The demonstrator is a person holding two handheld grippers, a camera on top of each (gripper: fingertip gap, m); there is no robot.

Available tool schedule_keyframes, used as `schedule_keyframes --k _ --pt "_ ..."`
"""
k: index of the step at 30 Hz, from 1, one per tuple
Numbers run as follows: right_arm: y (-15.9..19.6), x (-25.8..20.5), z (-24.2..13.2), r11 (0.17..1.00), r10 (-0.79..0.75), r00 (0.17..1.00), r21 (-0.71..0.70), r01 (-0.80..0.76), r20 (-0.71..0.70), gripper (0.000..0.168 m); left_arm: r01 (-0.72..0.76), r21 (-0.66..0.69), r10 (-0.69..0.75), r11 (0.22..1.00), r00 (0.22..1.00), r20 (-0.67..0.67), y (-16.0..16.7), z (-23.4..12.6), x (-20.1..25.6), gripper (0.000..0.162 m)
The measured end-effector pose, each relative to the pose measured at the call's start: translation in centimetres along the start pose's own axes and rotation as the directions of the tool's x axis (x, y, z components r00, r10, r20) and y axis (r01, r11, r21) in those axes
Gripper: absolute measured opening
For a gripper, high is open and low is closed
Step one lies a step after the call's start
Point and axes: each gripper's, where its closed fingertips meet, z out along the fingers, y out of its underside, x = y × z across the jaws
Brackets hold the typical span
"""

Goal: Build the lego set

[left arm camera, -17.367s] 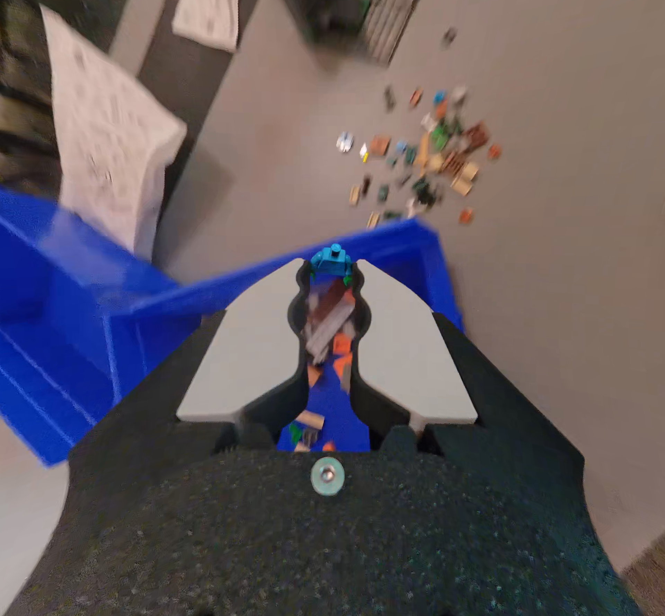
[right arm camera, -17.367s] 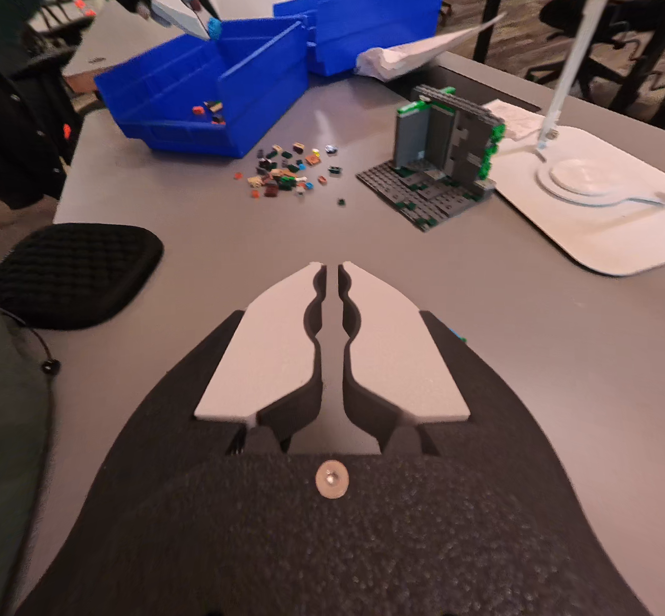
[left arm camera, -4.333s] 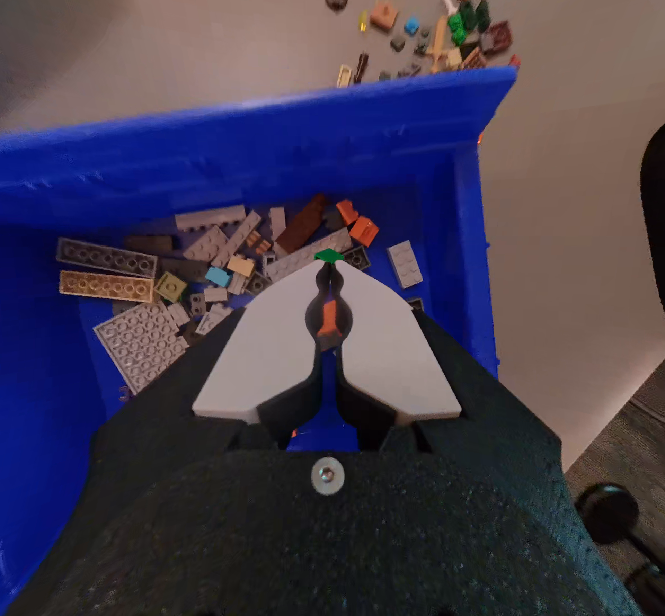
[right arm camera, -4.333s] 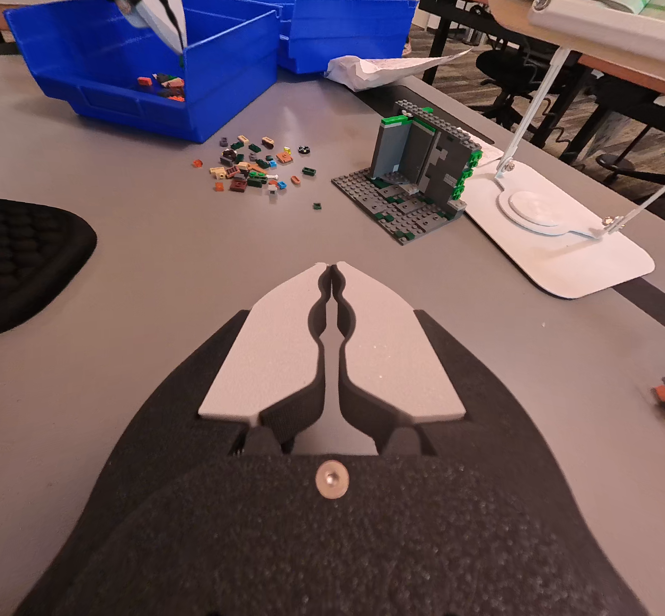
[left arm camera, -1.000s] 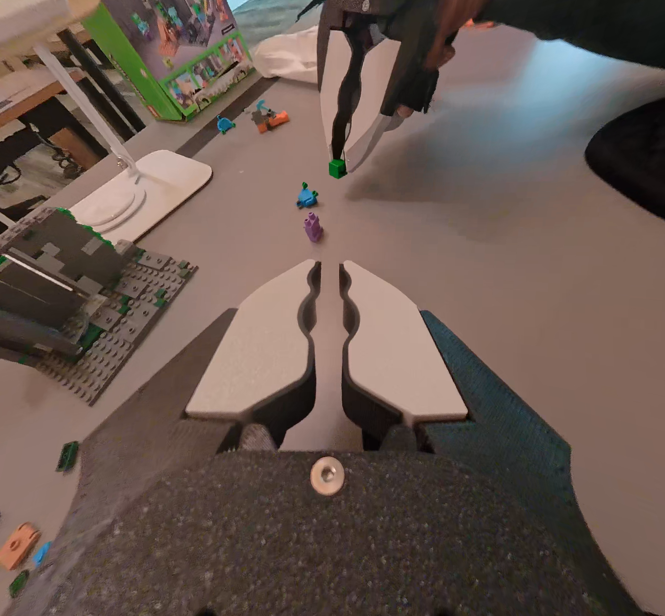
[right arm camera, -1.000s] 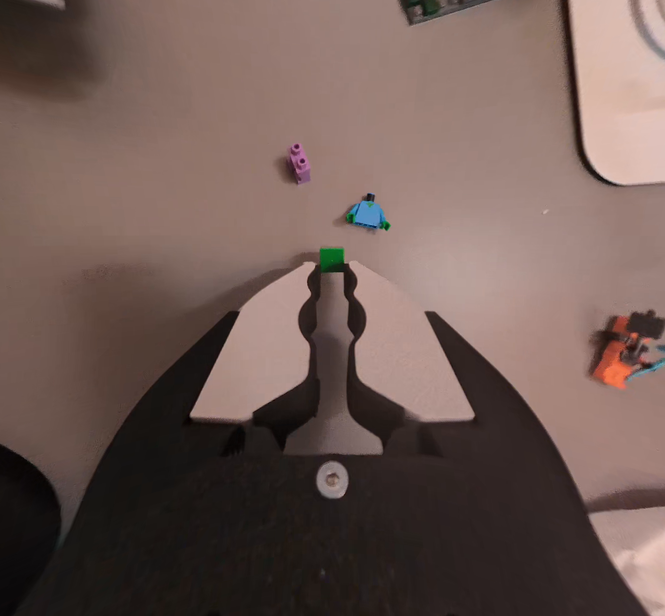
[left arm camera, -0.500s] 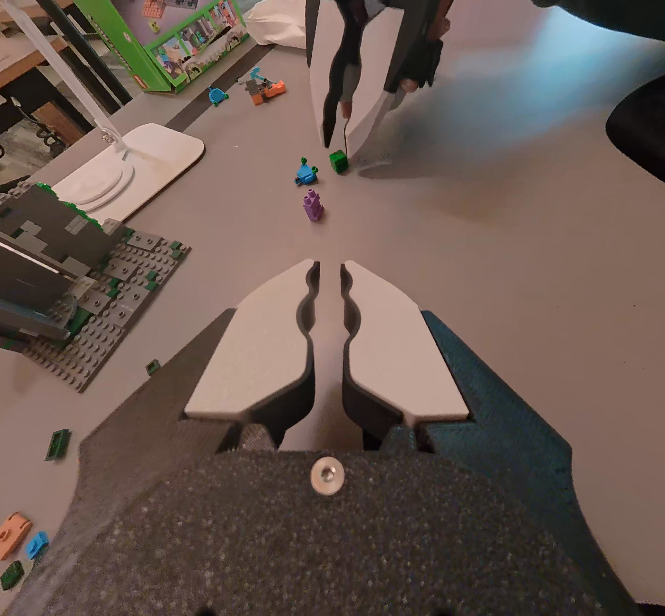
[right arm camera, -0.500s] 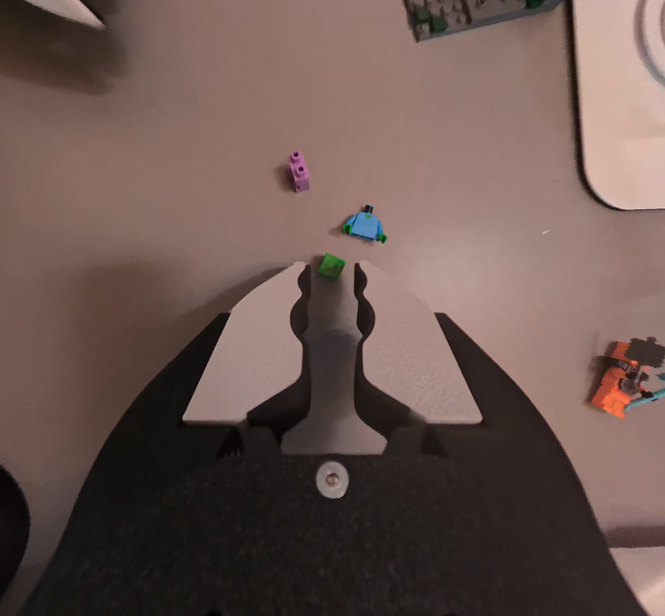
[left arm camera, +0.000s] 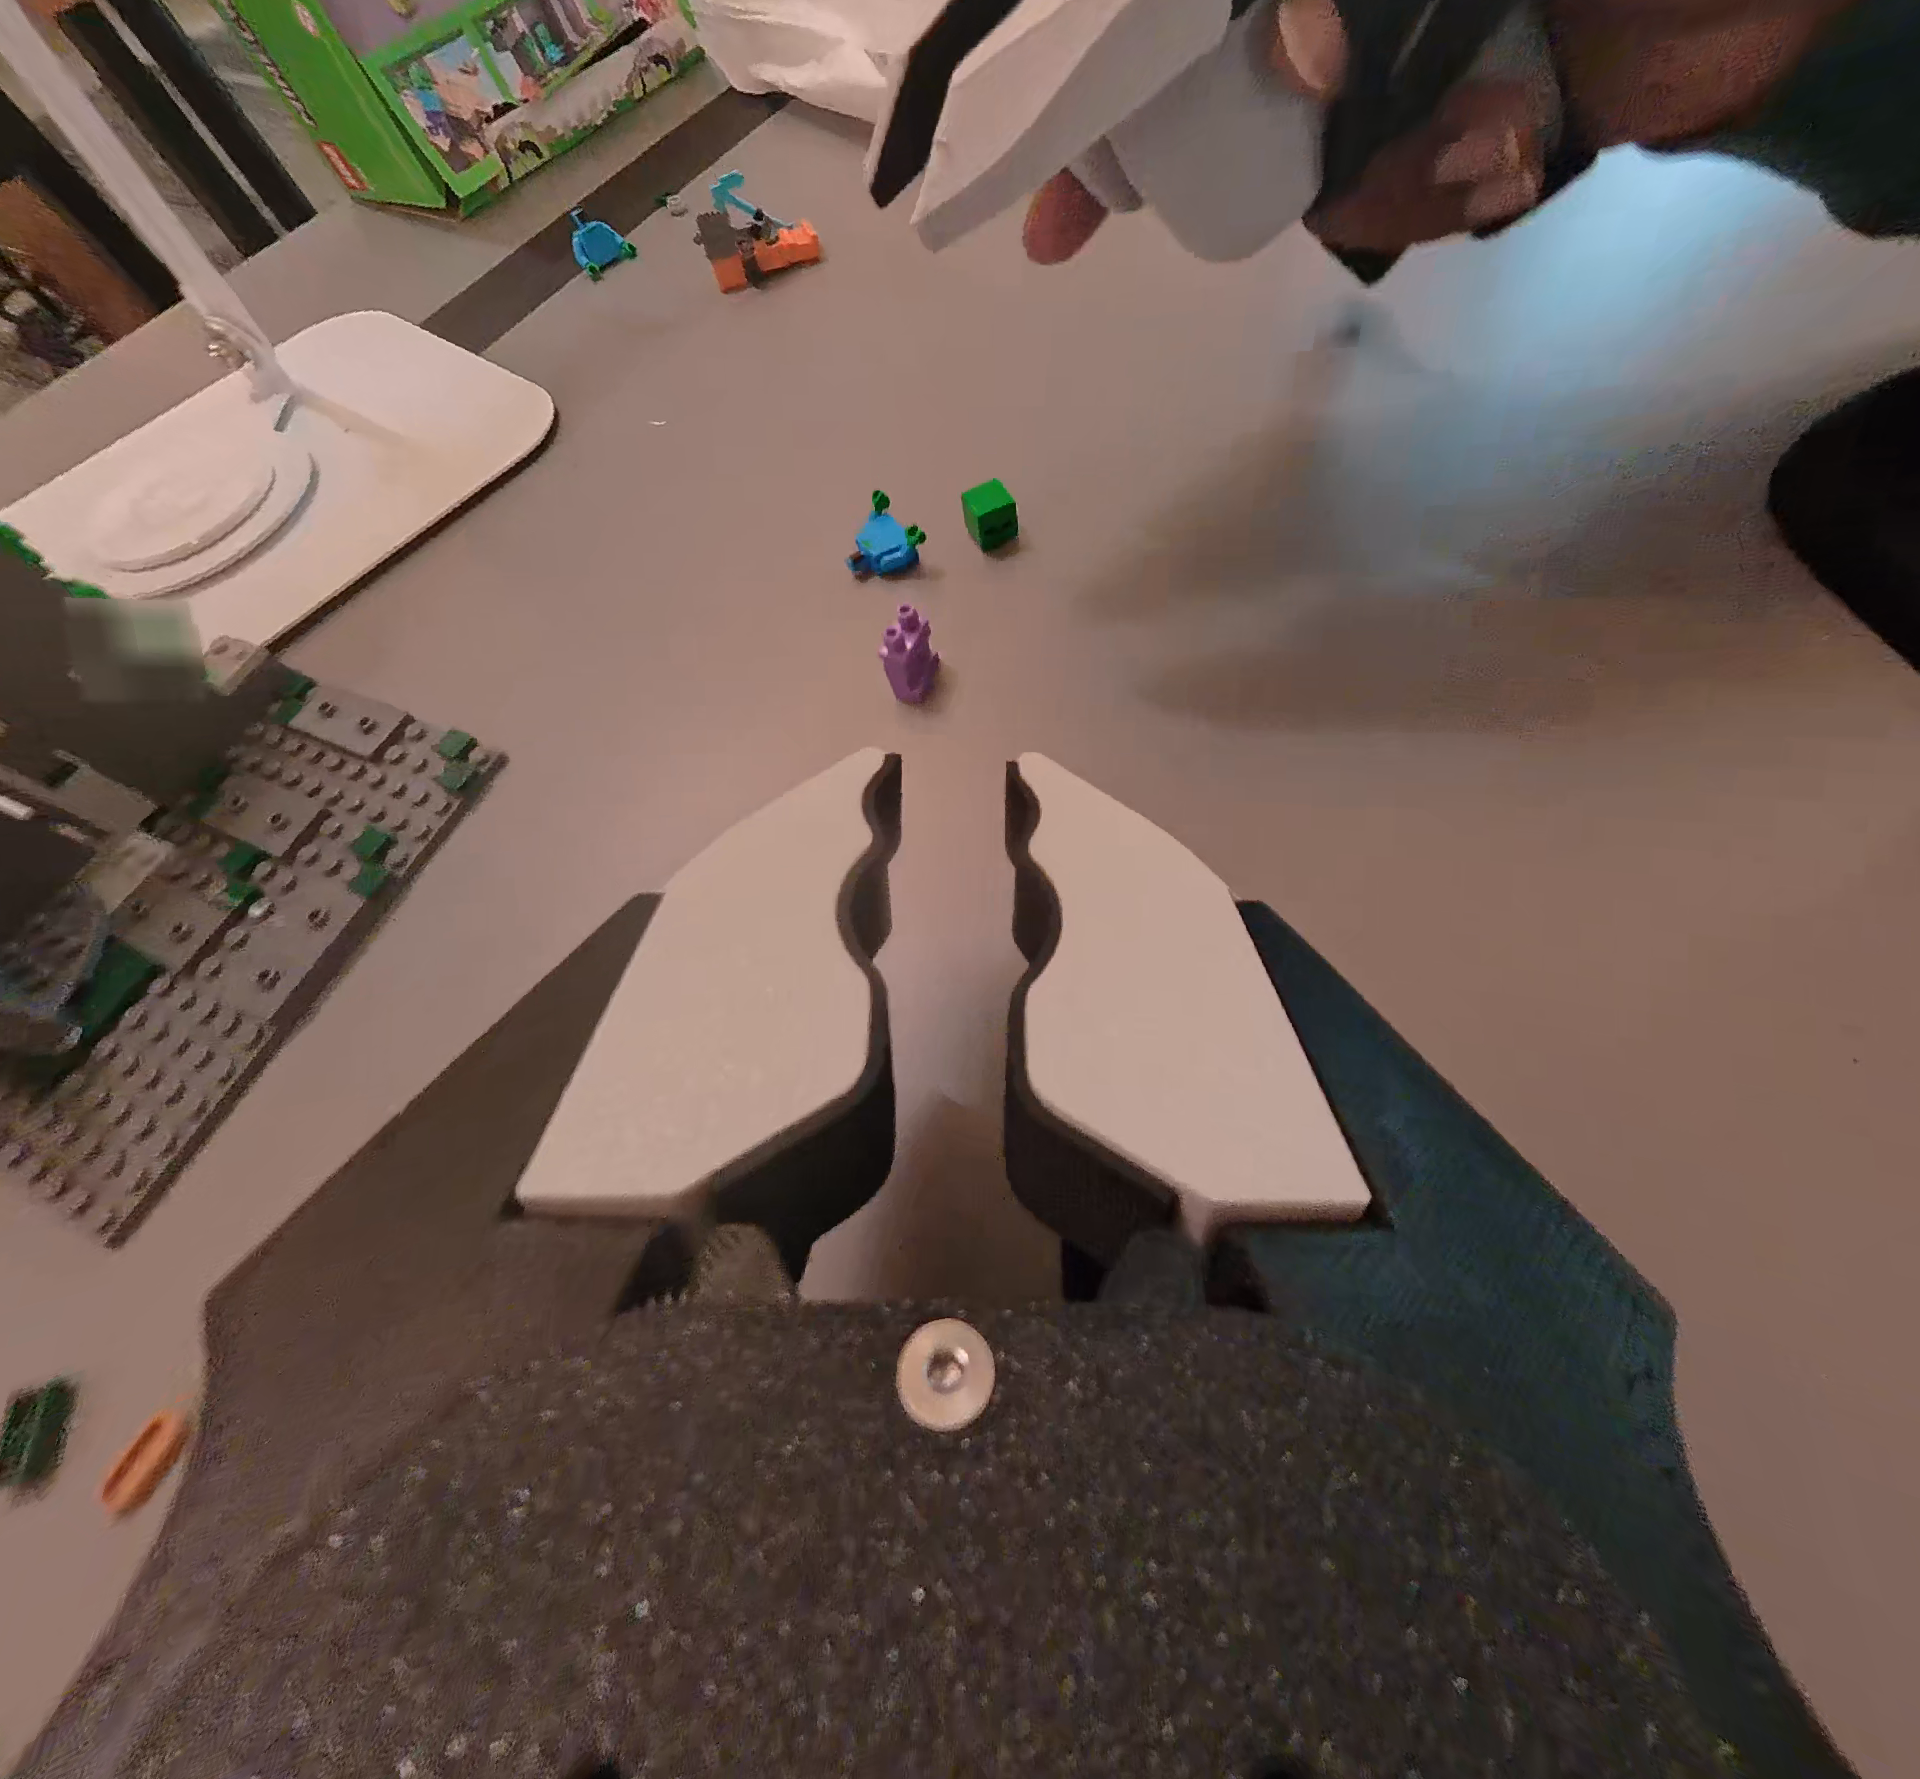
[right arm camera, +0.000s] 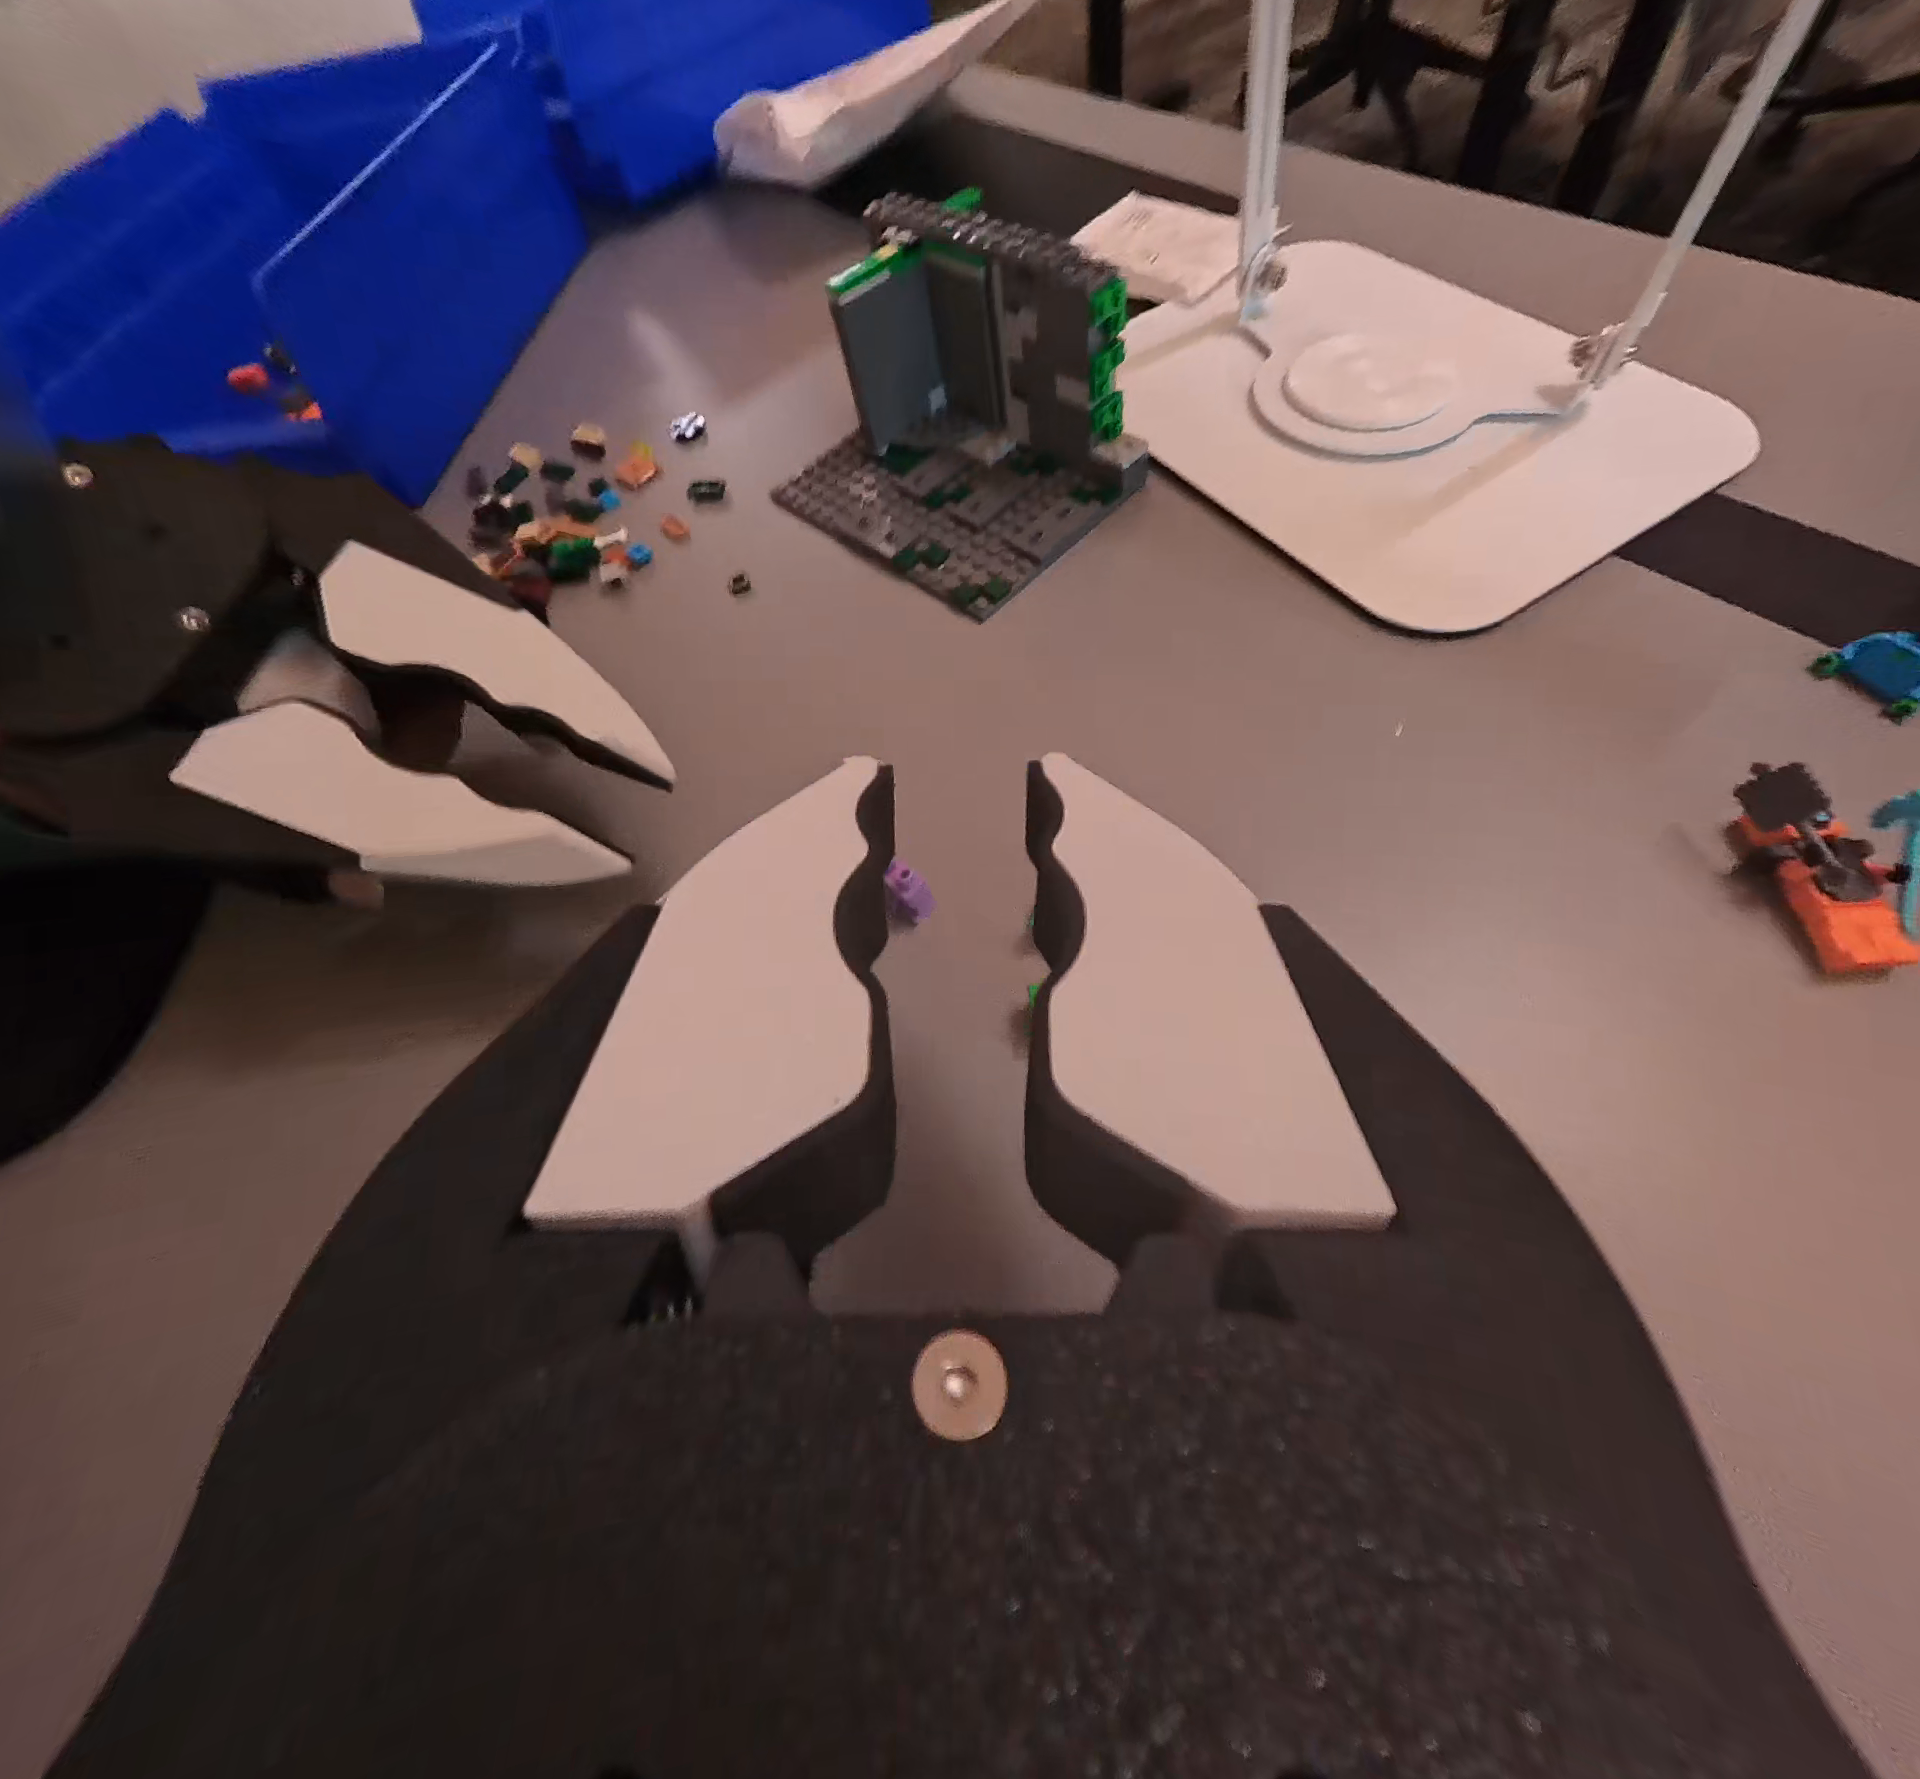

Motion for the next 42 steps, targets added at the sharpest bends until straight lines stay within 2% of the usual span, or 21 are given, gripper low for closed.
schedule_keyframes --k 4,9,16,19,23,28,31,37,42 --pt "-0.6 1.4 0.1 0.996 -0.02 0.999 0.082 0.024 -0.043 0.024 0.011 -0.067 -0.014 0.998 0.999 -0.034 -0.2 2.9 -0.7 0.023" --pt "0.6 3.1 -0.2 0.992 0.017 0.999 0.125 -0.013 -0.034 0.021 0.025 -0.186 -0.041 0.982 0.996 -0.082 1.1 5.9 -1.7 0.029" --pt "0.8 3.7 -0.5 0.991 0.022 0.998 0.135 -0.015 -0.051 0.02 -0.023 -0.234 -0.013 0.972 0.988 -0.155 1.3 7.1 -1.4 0.022" --pt "1.1 2.9 0.0 0.993 -0.015 0.999 0.114 0.018 -0.031 0.02 -0.065 -0.218 0.035 0.974 0.989 -0.141 1.1 7.4 -1.4 0.009" --pt "2.6 0.3 0.9 0.99 -0.142 0.987 0.031 0.139 0.079 0.02 -0.085 -0.169 0.054 0.982 0.982 -0.18 0.2 6.6 -0.2 0.008" --pt "4.6 -4.3 1.2 0.928 -0.362 0.895 0.01 0.372 0.259 0.021 -0.087 -0.087 0.061 0.992 0.961 -0.268 -1.0 4.0 1.5 0.008" --pt "5.0 -6.1 1.5 0.912 -0.396 0.863 0.028 0.408 0.313 0.022 -0.081 -0.052 0.06 0.995 0.941 -0.333 -1.4 2.9 2.3 0.008" --pt "5.2 -6.6 1.5 0.916 -0.389 0.858 0.047 0.398 0.336 0.009 -0.124 -0.032 0.104 0.992 0.927 -0.359 -1.2 2.2 2.5 0.008" --pt "5.7 -6.7 1.6 0.916 -0.385 0.854 0.029 0.401 0.35 0.01 -0.134 0.01 0.128 0.991 0.916 -0.379 -1.8 1.8 2.9 0.008"
